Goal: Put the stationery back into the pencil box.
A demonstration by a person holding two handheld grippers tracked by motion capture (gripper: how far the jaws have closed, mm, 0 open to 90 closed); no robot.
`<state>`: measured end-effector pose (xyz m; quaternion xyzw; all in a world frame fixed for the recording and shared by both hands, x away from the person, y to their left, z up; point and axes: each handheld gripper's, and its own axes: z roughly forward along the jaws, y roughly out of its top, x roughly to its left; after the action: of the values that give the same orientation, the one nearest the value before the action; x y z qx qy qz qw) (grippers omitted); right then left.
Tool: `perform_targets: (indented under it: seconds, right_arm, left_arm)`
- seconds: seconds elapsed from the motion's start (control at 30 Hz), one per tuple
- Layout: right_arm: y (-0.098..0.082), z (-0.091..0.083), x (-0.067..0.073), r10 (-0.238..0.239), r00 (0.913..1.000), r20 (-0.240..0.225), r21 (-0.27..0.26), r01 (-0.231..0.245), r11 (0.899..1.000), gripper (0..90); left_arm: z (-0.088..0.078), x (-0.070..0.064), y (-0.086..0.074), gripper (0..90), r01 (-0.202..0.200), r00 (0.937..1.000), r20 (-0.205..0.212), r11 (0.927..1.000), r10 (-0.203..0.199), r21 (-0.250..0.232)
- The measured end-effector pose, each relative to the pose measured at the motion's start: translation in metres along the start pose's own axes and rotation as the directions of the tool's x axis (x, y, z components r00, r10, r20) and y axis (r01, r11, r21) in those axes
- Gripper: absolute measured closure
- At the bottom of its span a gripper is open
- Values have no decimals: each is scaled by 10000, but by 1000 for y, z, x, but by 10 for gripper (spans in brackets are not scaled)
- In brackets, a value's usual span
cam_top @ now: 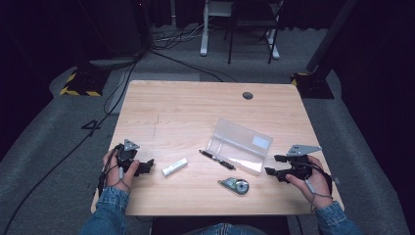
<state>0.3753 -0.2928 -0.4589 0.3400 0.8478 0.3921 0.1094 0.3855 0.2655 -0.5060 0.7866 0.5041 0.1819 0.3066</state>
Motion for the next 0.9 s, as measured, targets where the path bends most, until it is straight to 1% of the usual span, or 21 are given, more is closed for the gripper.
perform_targets:
  seconds: [0.17, 0.47, 0.53, 0.6, 0.63, 0.67, 0.77, 0.9]
  right_arm:
    - [9, 0, 9, -149, 9997, -186, -152, 147, 9998, 330]
    - [26, 2, 28, -570, 9969, -538, -589, 538, 9968, 360]
    - [28, 3, 29, -592, 9966, -578, -611, 556, 9966, 365]
    - [31, 6, 32, -596, 9958, -699, -603, 554, 9966, 382]
    - [33, 9, 34, -576, 9947, -854, -655, 521, 9965, 383]
    - [33, 9, 34, -576, 9947, -854, -655, 521, 9965, 383]
    - [37, 15, 39, -567, 9926, -1073, -723, 491, 9962, 389]
    - [44, 25, 46, -699, 9887, -1326, -688, 611, 9958, 409]
  left_arm:
    - [0, 0, 0, 4, -2, 10000, -9, 10000, 2, 1]
    - [0, 0, 0, 4, -22, 10000, -28, 10000, 22, 14]
    - [0, 0, 0, 5, -26, 10000, -30, 10000, 26, 14]
    - [0, 0, 0, 5, -28, 10000, -17, 10000, 28, 10]
    - [0, 0, 0, 5, -28, 10000, -29, 10000, 28, 14]
    - [0, 0, 0, 5, -27, 10000, -30, 10000, 27, 15]
    - [0, 0, 0, 5, -26, 10000, -28, 10000, 26, 15]
    - [0, 0, 0, 5, -6, 10000, -36, 10000, 6, -2]
